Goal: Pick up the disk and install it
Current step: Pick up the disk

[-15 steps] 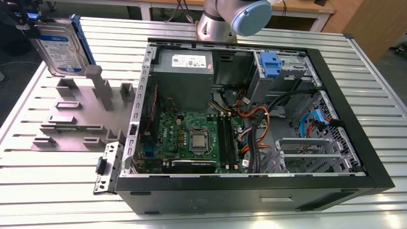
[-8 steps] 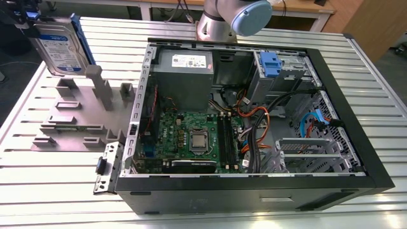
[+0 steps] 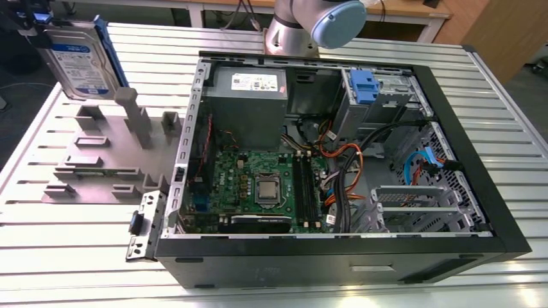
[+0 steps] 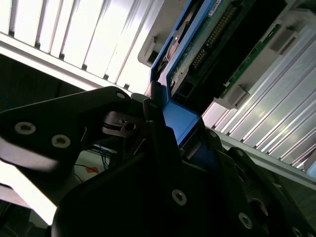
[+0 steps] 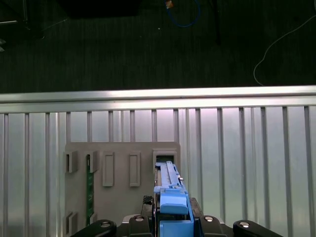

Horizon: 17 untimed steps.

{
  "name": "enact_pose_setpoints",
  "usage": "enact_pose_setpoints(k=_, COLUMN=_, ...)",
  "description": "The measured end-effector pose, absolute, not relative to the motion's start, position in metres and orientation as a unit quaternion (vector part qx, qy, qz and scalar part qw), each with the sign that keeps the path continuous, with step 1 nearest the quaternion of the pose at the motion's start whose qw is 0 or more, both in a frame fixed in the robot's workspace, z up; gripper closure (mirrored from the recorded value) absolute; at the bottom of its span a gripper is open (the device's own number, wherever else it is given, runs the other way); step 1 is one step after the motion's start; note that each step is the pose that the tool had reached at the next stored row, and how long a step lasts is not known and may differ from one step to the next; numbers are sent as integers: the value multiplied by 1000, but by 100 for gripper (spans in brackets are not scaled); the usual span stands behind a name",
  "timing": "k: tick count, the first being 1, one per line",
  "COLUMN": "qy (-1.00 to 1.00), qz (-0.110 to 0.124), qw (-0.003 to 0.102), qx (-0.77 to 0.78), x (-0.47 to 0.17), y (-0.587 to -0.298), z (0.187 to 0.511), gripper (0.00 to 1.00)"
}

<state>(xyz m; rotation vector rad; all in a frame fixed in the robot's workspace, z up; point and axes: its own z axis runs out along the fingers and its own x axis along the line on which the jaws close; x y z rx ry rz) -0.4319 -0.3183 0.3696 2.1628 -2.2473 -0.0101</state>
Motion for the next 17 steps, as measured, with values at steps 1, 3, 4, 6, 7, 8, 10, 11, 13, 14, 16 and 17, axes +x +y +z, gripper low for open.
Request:
enact_pose_setpoints(k=1, qy=-720, qz=-3, qw=11, qx=693, x=-432, y=-318, z=370, gripper=63)
enact_pose_setpoints(k=3, qy=-720, qz=-3, qw=11, qx=693, x=-432, y=-318, z=371, gripper=63)
enact_pose_setpoints(k=4, qy=-720, qz=-3, qw=11, qx=693, x=-432, y=-318, z=372, gripper=63)
enact_pose_setpoints(k=6, qy=-720, qz=-3, qw=11, qx=693, x=-432, y=-318, z=373, gripper=63)
enact_pose_setpoints(k=7, qy=-720, qz=-3, qw=11, qx=693, x=-432, y=-318, z=373, gripper=63)
enact_pose_setpoints(k=8, qy=-720, qz=-3, qw=11, qx=693, x=-432, y=-318, z=374, gripper=63)
enact_pose_setpoints(k=10, qy=-720, qz=-3, qw=11, qx=693, x=-432, y=-318, z=375, gripper=63)
enact_pose_setpoints(k=11, qy=-720, qz=-3, qw=11, qx=693, x=-432, y=-318, z=375, gripper=63)
enact_pose_setpoints(k=13, qy=-720, qz=-3, qw=11, qx=693, x=-432, y=-318, z=376, gripper=63)
enact_pose_setpoints(k=14, qy=-720, qz=-3, qw=11, qx=693, x=-432, y=-318, z=377, gripper=63)
enact_pose_setpoints(k=16, qy=-720, qz=-3, qw=11, qx=693, x=-432, y=-318, z=377, gripper=63)
enact_pose_setpoints(k=17, qy=-720, qz=-3, qw=11, qx=693, x=-432, y=-318, z=377, gripper=63)
